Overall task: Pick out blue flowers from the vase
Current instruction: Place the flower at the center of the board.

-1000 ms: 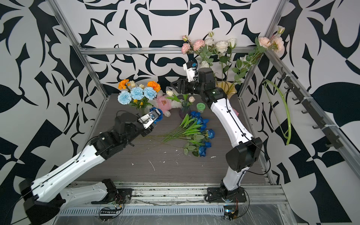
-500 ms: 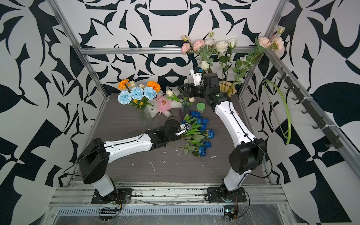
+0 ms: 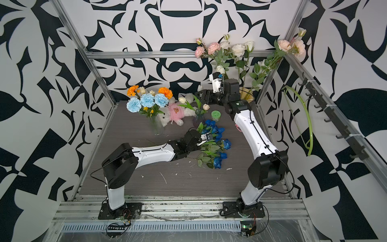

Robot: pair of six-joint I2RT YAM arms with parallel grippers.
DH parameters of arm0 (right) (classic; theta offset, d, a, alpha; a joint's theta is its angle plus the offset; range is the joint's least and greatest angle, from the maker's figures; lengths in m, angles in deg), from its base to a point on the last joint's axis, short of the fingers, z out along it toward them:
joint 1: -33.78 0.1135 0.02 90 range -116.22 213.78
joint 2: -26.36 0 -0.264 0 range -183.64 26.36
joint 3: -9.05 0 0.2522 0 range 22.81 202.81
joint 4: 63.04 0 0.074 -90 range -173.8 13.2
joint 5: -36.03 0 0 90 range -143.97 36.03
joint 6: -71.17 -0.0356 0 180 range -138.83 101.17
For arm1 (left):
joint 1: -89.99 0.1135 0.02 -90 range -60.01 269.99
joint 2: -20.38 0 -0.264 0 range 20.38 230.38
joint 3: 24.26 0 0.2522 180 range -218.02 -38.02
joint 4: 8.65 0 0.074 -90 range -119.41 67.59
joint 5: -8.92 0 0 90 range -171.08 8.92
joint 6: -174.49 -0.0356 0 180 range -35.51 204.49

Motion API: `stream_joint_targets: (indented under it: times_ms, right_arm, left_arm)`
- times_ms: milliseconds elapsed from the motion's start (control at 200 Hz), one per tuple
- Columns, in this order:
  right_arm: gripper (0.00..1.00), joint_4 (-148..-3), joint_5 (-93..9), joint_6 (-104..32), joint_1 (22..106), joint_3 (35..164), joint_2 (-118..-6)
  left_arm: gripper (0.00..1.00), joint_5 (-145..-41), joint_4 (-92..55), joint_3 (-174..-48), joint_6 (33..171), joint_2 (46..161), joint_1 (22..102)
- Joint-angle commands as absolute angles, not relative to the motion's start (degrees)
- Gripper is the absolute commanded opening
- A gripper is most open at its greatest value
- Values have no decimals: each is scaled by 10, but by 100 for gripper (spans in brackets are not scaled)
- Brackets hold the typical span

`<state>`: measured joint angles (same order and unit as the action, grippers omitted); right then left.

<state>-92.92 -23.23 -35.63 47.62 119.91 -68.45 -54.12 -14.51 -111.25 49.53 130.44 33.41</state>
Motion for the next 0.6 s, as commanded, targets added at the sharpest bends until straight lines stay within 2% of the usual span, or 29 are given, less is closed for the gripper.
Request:
stream_joint_targets:
  times_ms: [0,215,340,470,595]
  right_arm:
    - [70,-898,-222,-363,475,1200,-668]
    - [70,-899,-218,-366,475,1210,-673]
    - [71,-901,-218,-367,475,1214,-677]
    - [71,-903,-218,-368,475,1217,-677]
    - [71,-903,-209,-369,476,1218,-678]
  left_arm:
    - [43,-560,-134,-1126,518,1285,341]
    - [57,-581,-151,-1107,550,1232,342]
    - [65,-668,-212,-1106,593,1193,349]
    - [63,-781,-294,-1124,642,1160,371]
    - [63,-778,-286,-1095,683,1100,385]
